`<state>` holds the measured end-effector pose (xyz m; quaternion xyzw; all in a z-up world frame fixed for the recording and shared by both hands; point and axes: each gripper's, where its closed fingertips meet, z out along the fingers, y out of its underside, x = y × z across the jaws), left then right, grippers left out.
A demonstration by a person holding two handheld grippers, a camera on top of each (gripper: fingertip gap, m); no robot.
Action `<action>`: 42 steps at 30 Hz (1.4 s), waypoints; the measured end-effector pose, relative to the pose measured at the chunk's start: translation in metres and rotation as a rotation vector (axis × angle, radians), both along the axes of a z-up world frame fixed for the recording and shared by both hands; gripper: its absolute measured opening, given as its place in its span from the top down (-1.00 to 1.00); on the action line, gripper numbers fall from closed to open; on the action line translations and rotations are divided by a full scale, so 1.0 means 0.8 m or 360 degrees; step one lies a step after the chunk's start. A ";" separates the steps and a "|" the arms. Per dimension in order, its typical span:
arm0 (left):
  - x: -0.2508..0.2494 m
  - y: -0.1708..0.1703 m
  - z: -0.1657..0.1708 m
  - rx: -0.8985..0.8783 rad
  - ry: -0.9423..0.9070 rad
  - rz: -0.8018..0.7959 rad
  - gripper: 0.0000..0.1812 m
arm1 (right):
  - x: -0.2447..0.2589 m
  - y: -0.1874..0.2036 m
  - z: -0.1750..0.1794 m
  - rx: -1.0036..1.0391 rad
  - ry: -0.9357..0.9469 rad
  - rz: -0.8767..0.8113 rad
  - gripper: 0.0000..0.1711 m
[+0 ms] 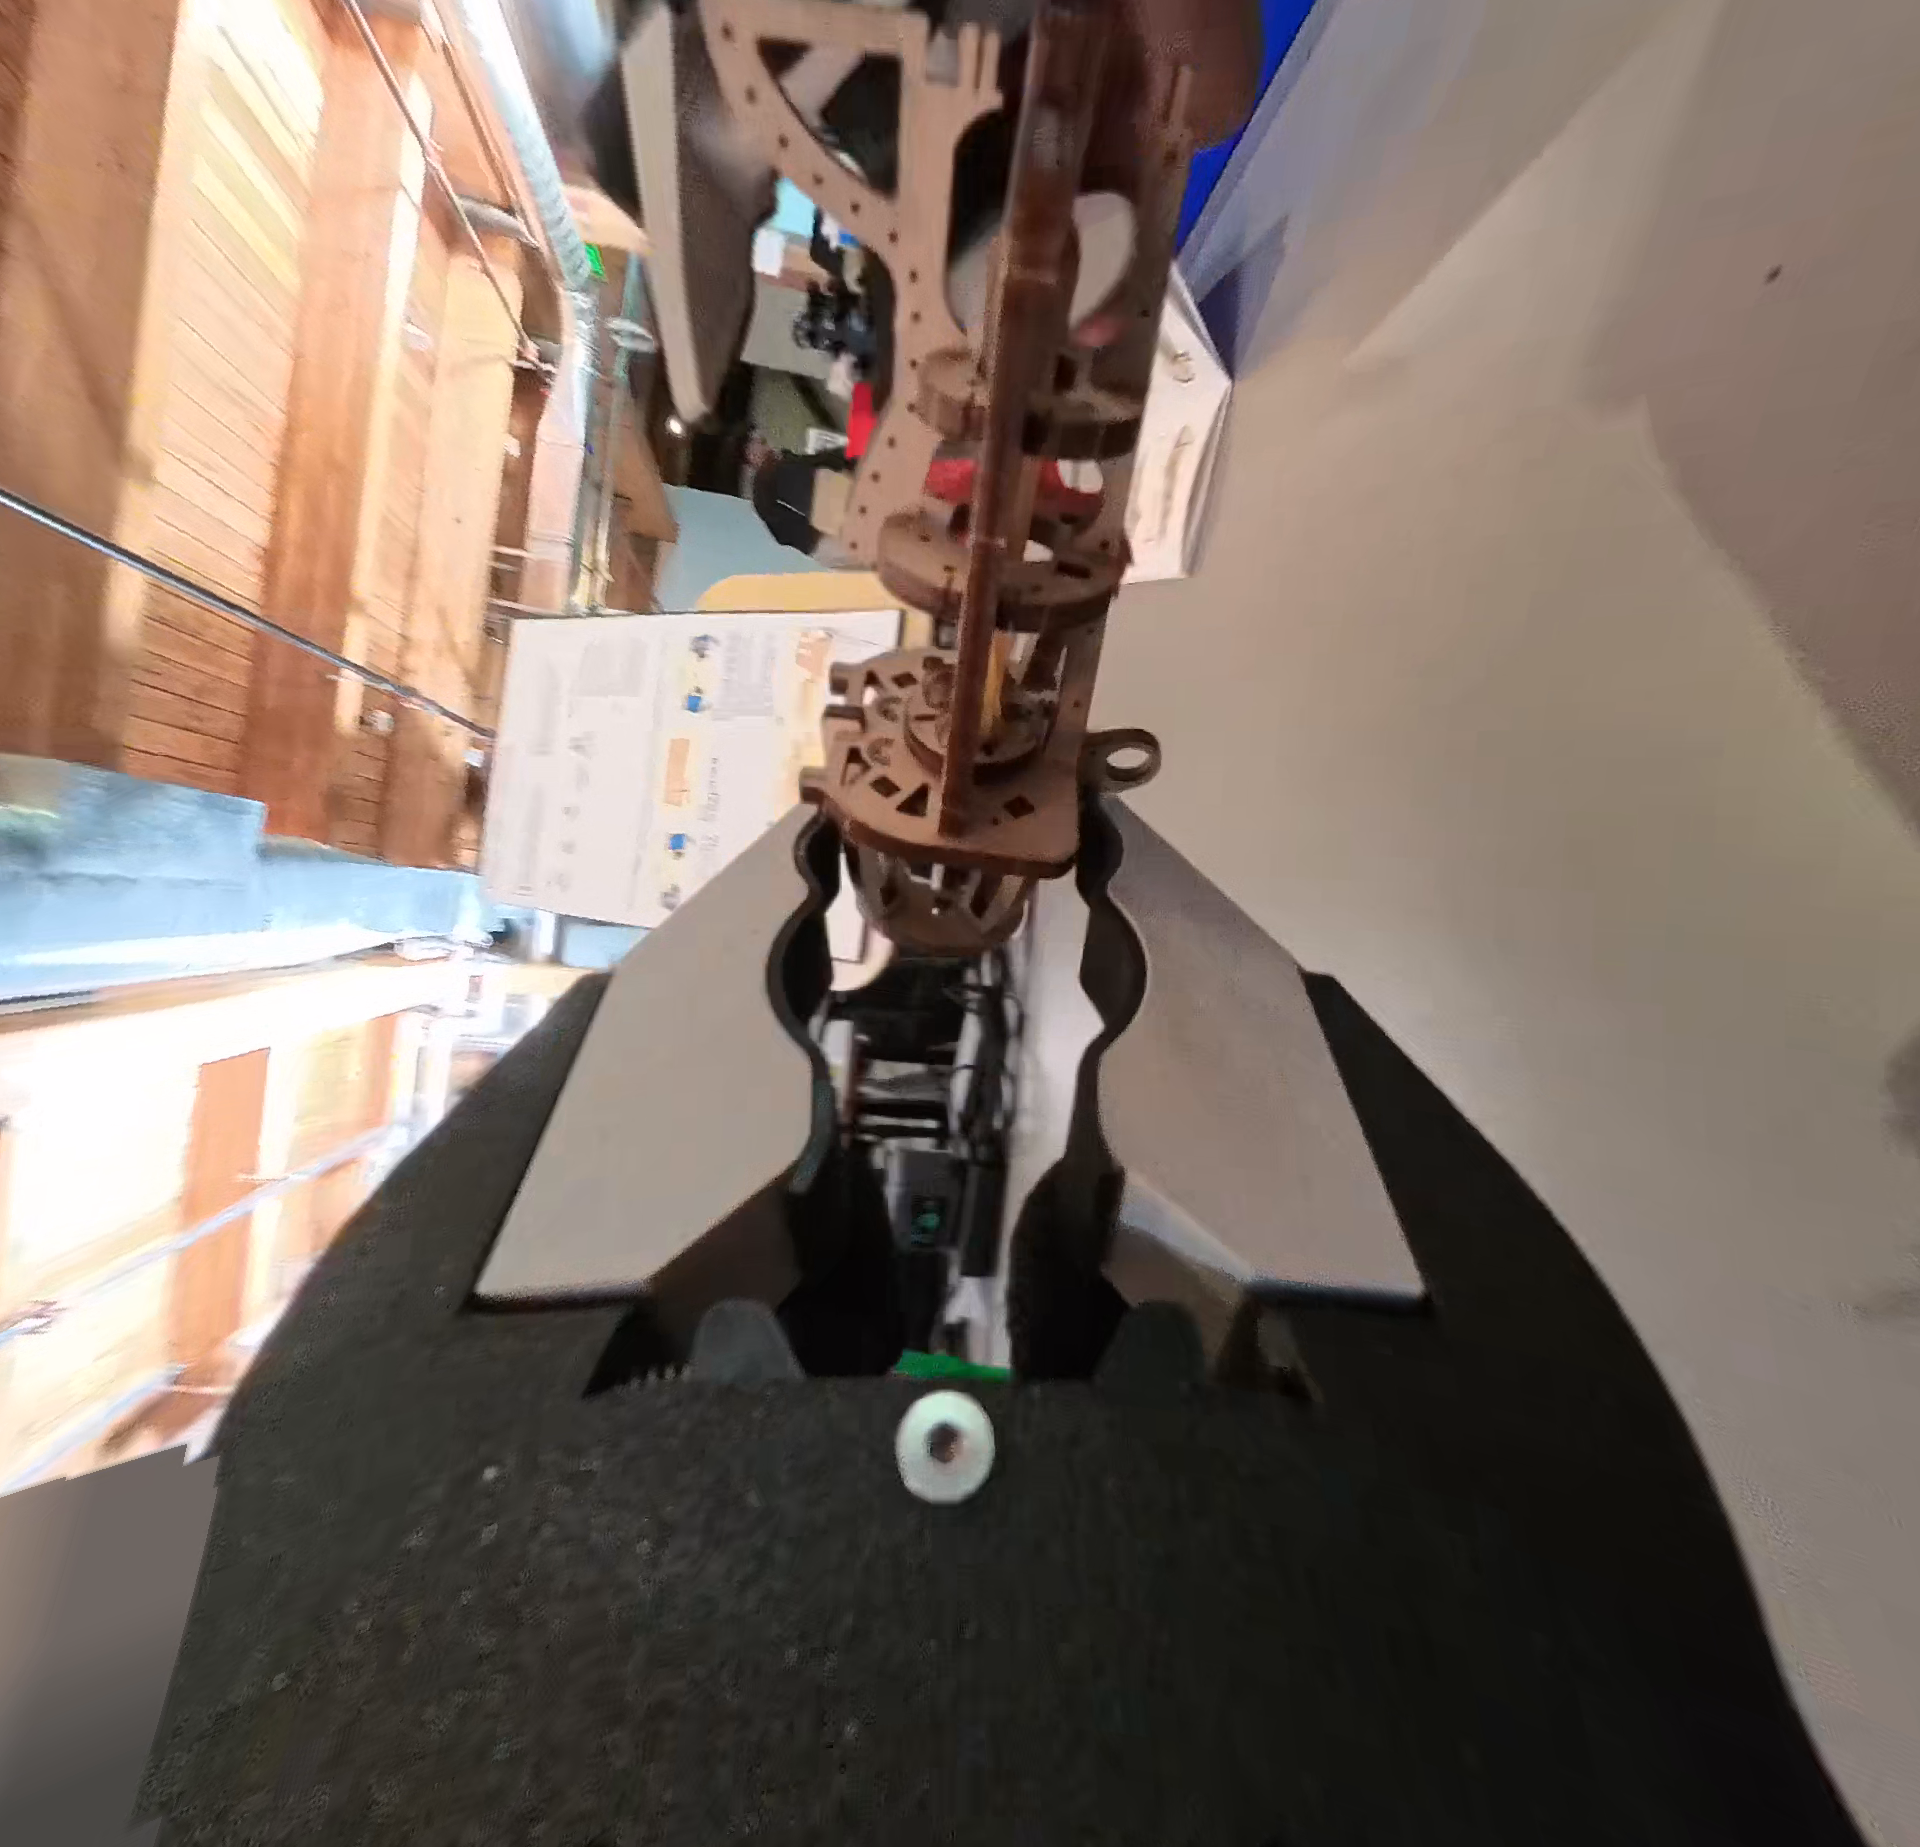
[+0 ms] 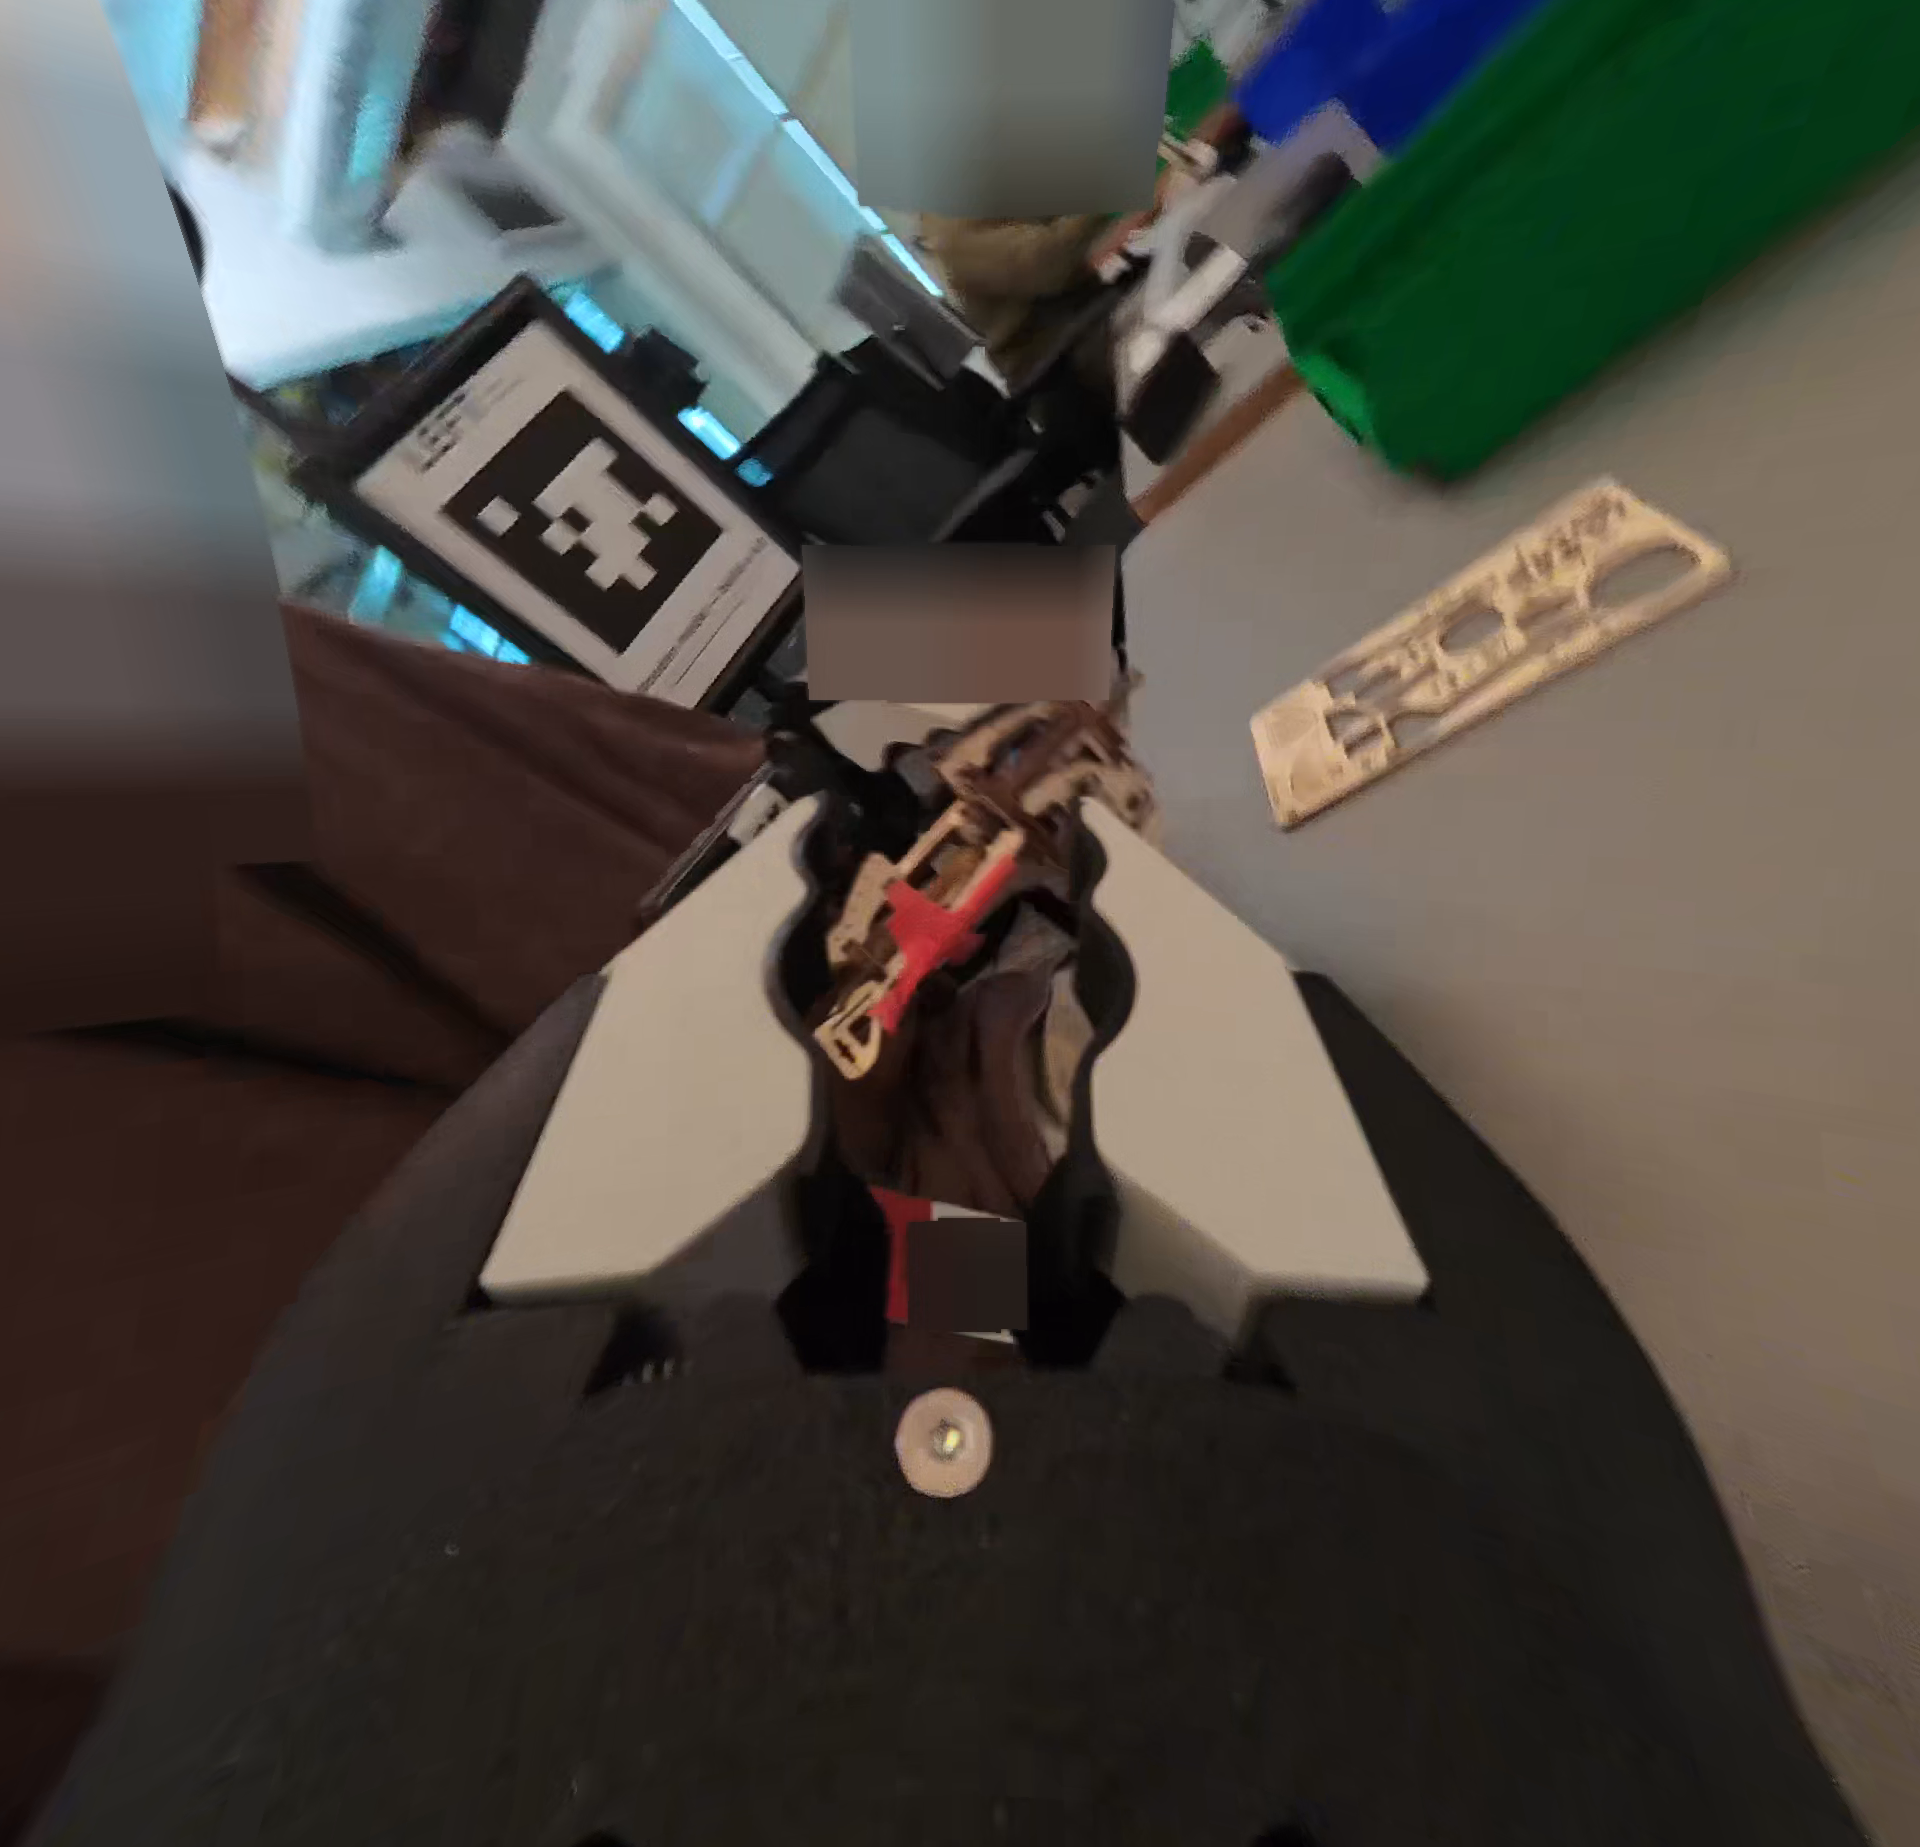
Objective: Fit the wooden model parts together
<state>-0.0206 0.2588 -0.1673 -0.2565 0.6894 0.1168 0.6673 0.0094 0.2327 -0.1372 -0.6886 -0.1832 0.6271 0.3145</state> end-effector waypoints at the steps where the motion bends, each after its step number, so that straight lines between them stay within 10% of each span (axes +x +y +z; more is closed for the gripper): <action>1: 0.001 -0.002 0.003 0.0074 0.0002 -0.0009 0.52 | -0.004 -0.005 -0.011 -0.0124 0.0007 0.0014 0.41; 7: 0.008 -0.004 -0.004 0.0421 0.0122 -0.0097 0.53 | -0.042 -0.049 -0.042 -0.0543 0.0188 0.0253 0.30; 42: 0.031 -0.009 -0.008 0.0507 0.0047 -0.0182 0.53 | -0.047 -0.050 -0.055 -0.0661 0.0420 0.0268 0.59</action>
